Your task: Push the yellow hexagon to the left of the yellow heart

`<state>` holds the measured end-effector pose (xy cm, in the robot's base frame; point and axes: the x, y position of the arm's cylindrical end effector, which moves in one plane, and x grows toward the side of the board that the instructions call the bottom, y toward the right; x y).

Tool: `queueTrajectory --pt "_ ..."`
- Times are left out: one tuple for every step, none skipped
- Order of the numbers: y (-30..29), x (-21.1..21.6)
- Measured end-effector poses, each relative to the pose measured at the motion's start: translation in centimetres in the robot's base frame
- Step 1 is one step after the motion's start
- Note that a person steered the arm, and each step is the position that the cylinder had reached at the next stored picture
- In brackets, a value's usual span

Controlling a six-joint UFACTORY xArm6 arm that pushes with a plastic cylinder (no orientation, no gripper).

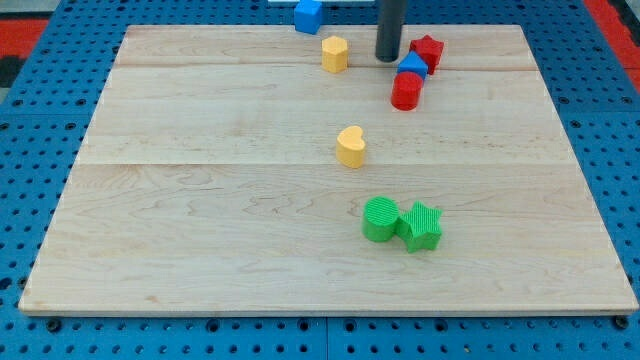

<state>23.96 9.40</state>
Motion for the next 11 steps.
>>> queueTrajectory --pt "-4.3 -0.1" --pt "-8.1 -0.2" --pt "-10.8 -0.8" --pt "-15.3 1.2" --pt "-15.9 4.9" --pt "-15.0 10.1" --pt "-16.8 10.4" --pt "-15.4 14.0" --pt "-9.1 15.9" --pt "-13.1 12.6" --pt "-16.7 9.4"
